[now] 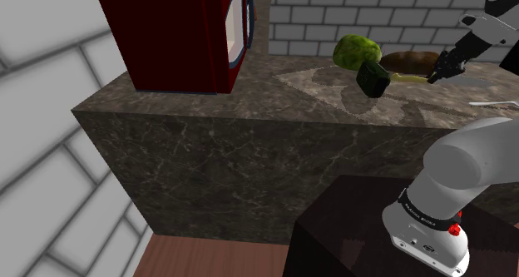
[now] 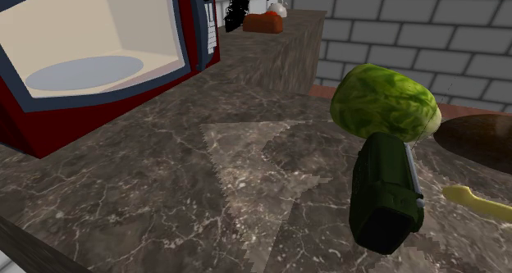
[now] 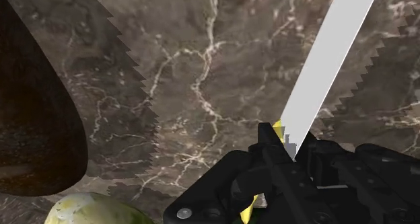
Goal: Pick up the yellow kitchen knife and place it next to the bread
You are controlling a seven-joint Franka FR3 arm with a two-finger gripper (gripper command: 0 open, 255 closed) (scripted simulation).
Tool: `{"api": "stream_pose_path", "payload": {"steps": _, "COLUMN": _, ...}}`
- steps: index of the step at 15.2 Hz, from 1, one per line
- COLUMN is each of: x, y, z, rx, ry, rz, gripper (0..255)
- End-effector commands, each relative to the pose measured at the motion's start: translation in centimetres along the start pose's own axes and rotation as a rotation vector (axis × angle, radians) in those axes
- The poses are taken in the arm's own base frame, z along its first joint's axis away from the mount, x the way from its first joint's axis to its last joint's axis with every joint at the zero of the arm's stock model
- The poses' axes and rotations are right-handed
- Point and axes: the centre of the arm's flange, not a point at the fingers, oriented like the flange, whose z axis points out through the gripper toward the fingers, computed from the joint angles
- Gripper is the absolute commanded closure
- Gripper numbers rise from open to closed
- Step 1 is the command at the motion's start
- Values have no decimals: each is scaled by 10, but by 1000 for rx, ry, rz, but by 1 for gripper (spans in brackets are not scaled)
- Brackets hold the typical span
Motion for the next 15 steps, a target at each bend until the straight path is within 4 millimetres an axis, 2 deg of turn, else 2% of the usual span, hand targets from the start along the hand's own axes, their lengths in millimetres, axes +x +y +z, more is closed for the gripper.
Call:
{"api": "stream_pose_path", "payload": {"steps": 1, "x": -4, "y": -1, "z": 10, "rx": 0, "ry": 0, "rz": 0, "gripper": 255}}
{"api": "stream_pose_path", "payload": {"steps": 7, "x": -16, "y": -4, "z": 39, "rx": 0, "ry": 0, "rz": 0, "gripper": 255}}
{"api": "stream_pose_path", "payload": {"steps": 14, "x": -16, "y": -4, "z": 39, "rx": 0, "ry": 0, "rz": 0, "gripper": 255}}
{"api": "stream_pose_path", "payload": {"steps": 15, "x": -16, "y": -4, "z": 39, "rx": 0, "ry": 0, "rz": 0, "gripper": 0}}
